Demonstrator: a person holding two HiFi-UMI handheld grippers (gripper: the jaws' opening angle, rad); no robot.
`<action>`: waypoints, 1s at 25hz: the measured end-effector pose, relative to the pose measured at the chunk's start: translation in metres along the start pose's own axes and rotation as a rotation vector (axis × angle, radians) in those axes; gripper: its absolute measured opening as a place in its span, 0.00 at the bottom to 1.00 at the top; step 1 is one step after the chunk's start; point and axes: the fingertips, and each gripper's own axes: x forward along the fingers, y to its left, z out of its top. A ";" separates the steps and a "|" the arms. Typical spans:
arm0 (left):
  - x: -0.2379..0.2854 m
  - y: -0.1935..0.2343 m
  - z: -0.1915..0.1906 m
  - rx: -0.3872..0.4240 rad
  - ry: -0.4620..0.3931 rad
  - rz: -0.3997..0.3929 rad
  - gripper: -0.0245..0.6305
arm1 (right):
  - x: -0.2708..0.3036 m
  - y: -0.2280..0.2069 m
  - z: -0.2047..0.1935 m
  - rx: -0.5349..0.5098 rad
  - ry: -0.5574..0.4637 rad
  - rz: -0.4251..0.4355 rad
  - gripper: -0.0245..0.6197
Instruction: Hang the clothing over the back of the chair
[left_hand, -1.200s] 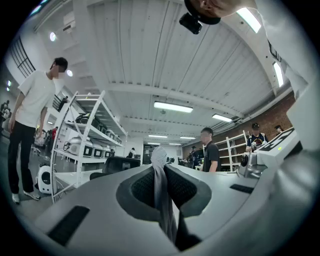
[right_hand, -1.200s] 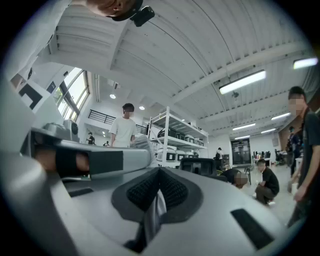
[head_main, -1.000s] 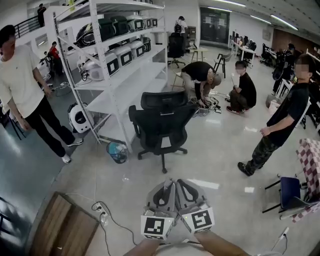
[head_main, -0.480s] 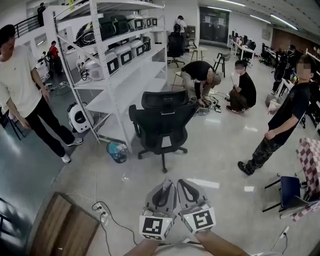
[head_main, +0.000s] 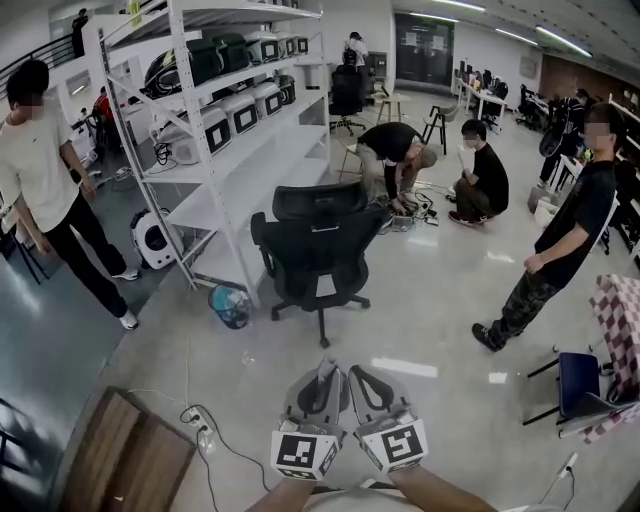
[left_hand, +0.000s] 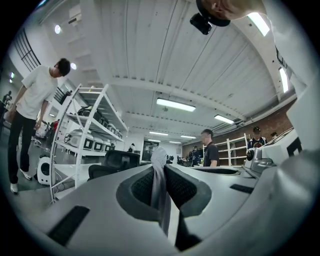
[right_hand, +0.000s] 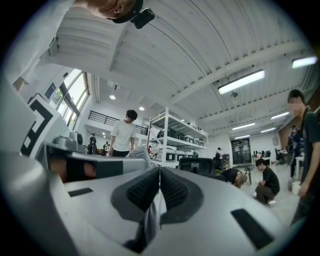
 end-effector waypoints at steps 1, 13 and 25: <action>0.001 -0.002 -0.001 -0.002 -0.002 0.009 0.08 | -0.003 -0.002 -0.002 0.001 0.002 0.009 0.06; 0.013 -0.030 -0.017 -0.008 0.003 0.098 0.08 | -0.031 -0.033 -0.019 0.038 -0.003 0.087 0.06; 0.073 0.020 -0.030 -0.041 0.011 0.059 0.08 | 0.030 -0.059 -0.033 0.056 0.038 0.052 0.06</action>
